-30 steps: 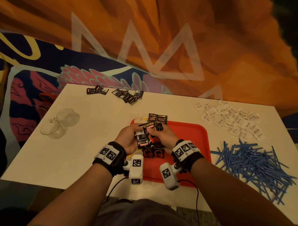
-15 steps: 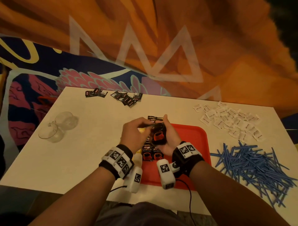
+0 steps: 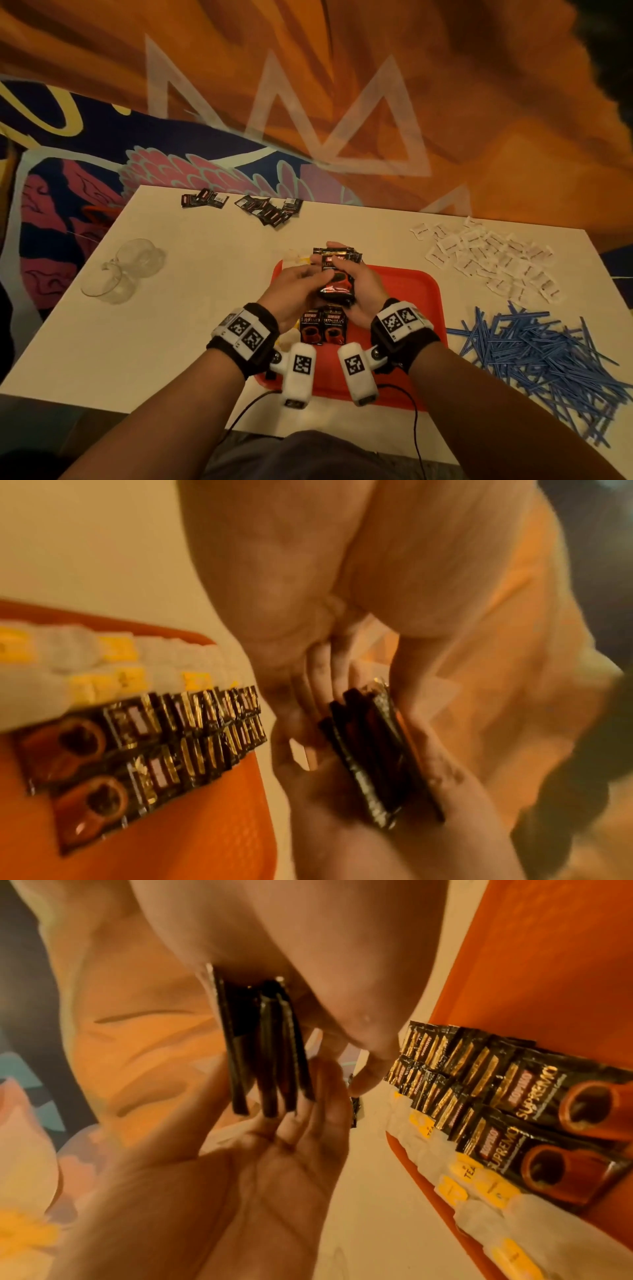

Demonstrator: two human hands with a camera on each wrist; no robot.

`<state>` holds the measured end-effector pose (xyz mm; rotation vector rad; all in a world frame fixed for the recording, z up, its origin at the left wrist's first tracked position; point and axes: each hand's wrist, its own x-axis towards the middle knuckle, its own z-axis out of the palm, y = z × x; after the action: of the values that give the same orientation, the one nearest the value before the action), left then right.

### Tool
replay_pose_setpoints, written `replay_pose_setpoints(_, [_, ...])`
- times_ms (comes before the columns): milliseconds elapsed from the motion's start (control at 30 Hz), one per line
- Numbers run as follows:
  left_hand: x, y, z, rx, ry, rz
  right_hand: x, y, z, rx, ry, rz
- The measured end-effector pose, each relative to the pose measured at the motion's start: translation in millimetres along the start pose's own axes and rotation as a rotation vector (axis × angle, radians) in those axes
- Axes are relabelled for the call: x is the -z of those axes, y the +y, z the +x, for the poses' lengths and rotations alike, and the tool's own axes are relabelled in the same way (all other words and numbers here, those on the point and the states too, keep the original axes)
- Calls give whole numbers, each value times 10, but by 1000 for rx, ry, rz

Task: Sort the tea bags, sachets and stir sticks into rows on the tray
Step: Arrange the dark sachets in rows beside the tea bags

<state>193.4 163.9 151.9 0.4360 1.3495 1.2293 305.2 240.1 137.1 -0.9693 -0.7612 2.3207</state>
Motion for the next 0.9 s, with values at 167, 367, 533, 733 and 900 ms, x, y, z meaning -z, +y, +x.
replay_pose_setpoints(167, [32,82,0,20,-52,46,47,-80,-5,49,-48,-203])
replay_pose_setpoints(367, [64,97,105,8,71,-24,4,-418,-167,511,-26,-1438])
replay_pose_setpoints(533, [-35,96,76,17,-84,-174,-165,-364,-154,621,-230,-1859])
replay_pose_setpoints(733, [25,108,56,27,-176,-348,-96,-291,-81,672,-241,-1583])
replay_pose_setpoints(900, [35,83,72,2,-208,-375,-125,-322,-93,645,-288,-1498])
